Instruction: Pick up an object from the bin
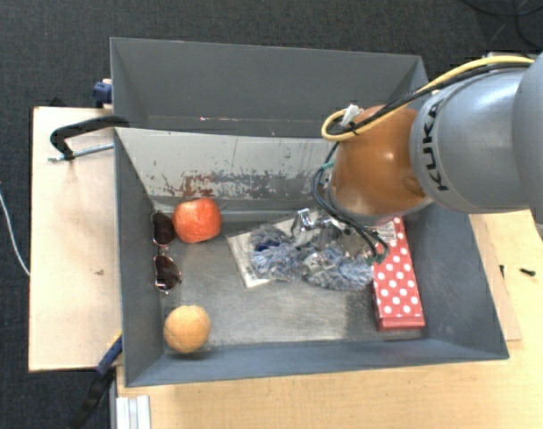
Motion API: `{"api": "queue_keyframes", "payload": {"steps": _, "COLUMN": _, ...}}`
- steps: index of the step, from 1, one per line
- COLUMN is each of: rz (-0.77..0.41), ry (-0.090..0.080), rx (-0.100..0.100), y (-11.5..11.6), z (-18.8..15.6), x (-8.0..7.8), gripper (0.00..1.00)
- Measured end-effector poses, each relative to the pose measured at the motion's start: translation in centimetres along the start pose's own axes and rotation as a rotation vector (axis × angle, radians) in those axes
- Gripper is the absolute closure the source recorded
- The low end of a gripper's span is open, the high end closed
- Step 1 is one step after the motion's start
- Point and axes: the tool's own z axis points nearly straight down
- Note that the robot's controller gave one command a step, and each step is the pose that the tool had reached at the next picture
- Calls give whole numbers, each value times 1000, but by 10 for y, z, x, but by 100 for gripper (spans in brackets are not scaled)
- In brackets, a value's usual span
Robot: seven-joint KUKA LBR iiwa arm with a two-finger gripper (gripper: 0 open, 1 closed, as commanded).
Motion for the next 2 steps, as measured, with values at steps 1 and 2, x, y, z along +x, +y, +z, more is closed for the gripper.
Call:
{"api": "queue_keyframes", "payload": {"steps": 1, "rz": 0, "ry": 0, "rx": 0, "y": 0, "z": 0, "x": 0, "gripper": 100}}
{"api": "queue_keyframes", "payload": {"steps": 2, "rz": -161, "ry": 43, "rx": -18, "y": -37, "z": -134, "x": 45, "gripper": 100}}
